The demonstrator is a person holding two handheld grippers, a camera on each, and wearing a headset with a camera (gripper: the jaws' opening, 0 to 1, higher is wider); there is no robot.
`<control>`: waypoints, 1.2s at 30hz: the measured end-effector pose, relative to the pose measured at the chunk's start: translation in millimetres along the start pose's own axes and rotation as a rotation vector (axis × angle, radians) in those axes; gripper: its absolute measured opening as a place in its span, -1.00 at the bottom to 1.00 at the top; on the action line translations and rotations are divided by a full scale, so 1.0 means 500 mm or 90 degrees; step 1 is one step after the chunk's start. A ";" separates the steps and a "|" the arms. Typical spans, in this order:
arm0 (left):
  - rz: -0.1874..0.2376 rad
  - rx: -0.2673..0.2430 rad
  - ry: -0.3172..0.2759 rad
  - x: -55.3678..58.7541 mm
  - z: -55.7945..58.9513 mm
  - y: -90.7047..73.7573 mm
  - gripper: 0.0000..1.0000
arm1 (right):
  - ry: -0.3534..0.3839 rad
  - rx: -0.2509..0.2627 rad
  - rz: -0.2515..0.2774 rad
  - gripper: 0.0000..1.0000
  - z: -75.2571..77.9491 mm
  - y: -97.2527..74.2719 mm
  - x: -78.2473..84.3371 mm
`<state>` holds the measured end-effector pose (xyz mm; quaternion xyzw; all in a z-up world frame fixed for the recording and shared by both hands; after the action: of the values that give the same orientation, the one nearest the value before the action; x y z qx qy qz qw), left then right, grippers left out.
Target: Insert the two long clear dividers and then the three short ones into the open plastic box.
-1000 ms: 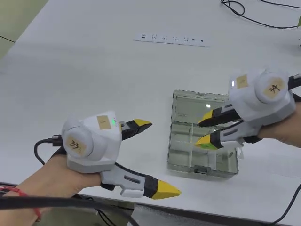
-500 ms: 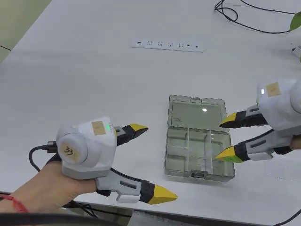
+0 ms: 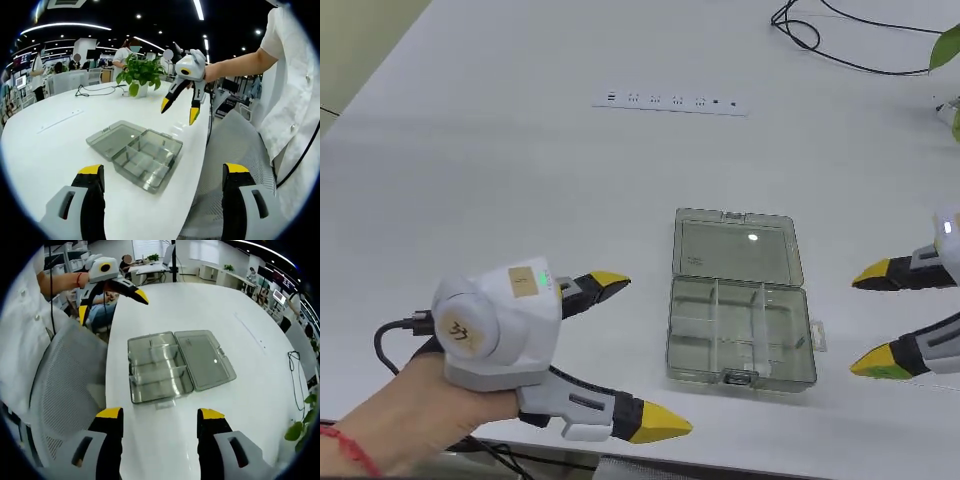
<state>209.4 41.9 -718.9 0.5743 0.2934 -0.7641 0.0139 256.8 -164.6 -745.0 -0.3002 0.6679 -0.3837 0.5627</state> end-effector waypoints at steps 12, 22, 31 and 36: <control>-0.006 0.000 -0.005 0.004 -0.003 0.002 1.00 | -0.018 -0.009 -0.097 0.19 0.021 0.024 0.128; -0.005 0.001 -0.010 0.004 -0.002 0.001 1.00 | -0.054 -0.007 -0.172 0.06 0.038 0.058 0.204; -0.004 0.000 -0.014 0.006 -0.002 -0.002 1.00 | -0.079 -0.003 -0.191 -0.07 0.052 0.066 0.225; -0.003 -0.001 -0.015 0.005 -0.002 -0.003 1.00 | -0.078 0.000 -0.192 -0.13 0.049 0.065 0.221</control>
<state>209.1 44.4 -721.0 0.5646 0.2949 -0.7707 0.0157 261.3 -243.8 -831.8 -0.4200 0.5797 -0.4446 0.5384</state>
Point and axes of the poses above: the centre of the closed fingertips' face, and the gripper's own axes: y roughly forward along the fingers, z roughly to its right, x roughly out of its underside, the point moved 2 cm from there along -y, roughly backward along the fingers, and after that the axes turned 2 degrees about -x, right-handed, at the moved point
